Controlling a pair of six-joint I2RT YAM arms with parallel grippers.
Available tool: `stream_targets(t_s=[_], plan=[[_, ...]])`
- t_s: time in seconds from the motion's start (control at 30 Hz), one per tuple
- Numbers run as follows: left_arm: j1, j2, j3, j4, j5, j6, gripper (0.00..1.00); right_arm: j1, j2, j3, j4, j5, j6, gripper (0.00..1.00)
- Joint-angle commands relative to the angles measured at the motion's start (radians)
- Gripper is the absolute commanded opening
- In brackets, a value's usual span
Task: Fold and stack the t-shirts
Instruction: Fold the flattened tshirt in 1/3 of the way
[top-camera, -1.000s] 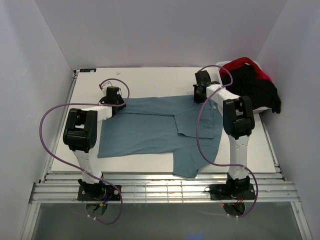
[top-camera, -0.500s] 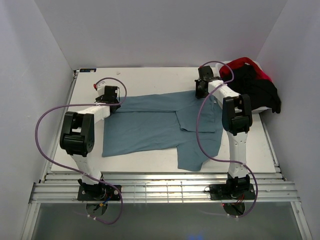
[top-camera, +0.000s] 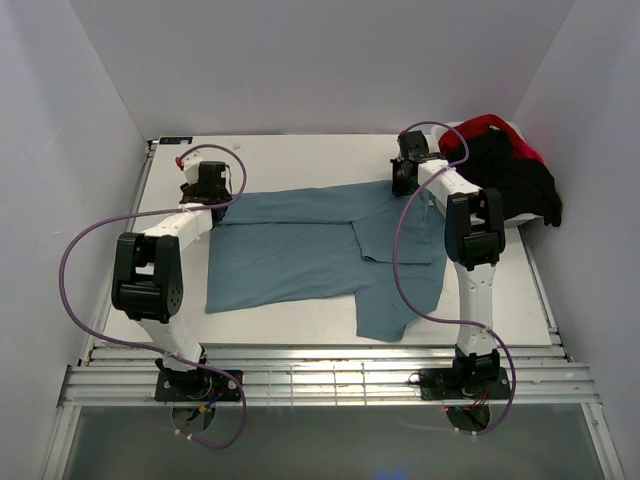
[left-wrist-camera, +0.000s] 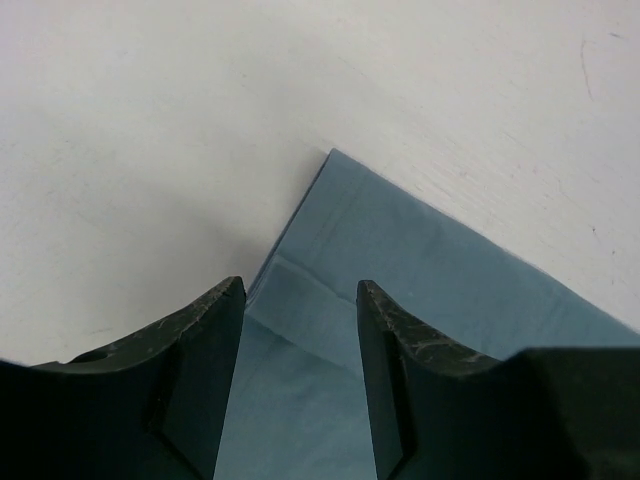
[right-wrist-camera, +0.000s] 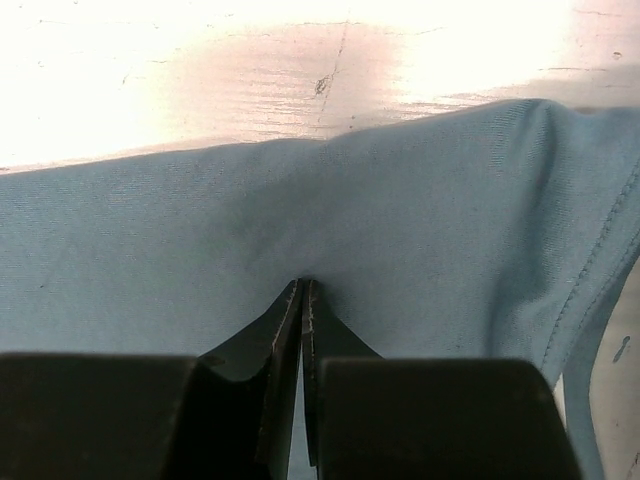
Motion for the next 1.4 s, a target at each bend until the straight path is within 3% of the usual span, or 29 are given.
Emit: stream_targets(t_s=[0.0,0.13,0.23,0.5,1.03,1.07,1.1,1.23,1.37], plan=[[0.003,0.057,0.071,-0.011,0.043,0.019,0.59,-0.017,0.043,0.001,-0.051,0.010,-0.022,0.11],[0.003,0.099,0.056,0.001,0.051,0.022,0.59,-0.017,0.040,-0.010,-0.041,-0.001,-0.023,0.20],[0.003,0.119,0.036,0.069,0.071,0.048,0.58,-0.017,0.039,-0.016,-0.034,-0.004,-0.030,0.20],[0.003,0.154,0.057,0.040,0.048,0.049,0.49,-0.017,0.033,-0.031,-0.025,-0.009,-0.030,0.20],[0.003,0.220,0.085,-0.009,0.014,0.046,0.48,-0.017,0.034,-0.057,-0.010,-0.020,-0.031,0.19],[0.003,0.224,0.088,-0.015,0.014,0.045,0.44,-0.017,0.034,-0.059,-0.010,-0.017,-0.031,0.19],[0.003,0.228,0.090,-0.015,0.015,0.045,0.31,-0.017,0.034,-0.059,-0.010,-0.016,-0.031,0.19],[0.004,0.206,0.074,-0.017,0.015,0.036,0.10,-0.017,0.036,-0.060,-0.008,-0.012,-0.031,0.19],[0.003,0.185,0.047,-0.017,0.020,0.029,0.06,-0.017,0.036,-0.059,-0.007,-0.020,-0.028,0.19]])
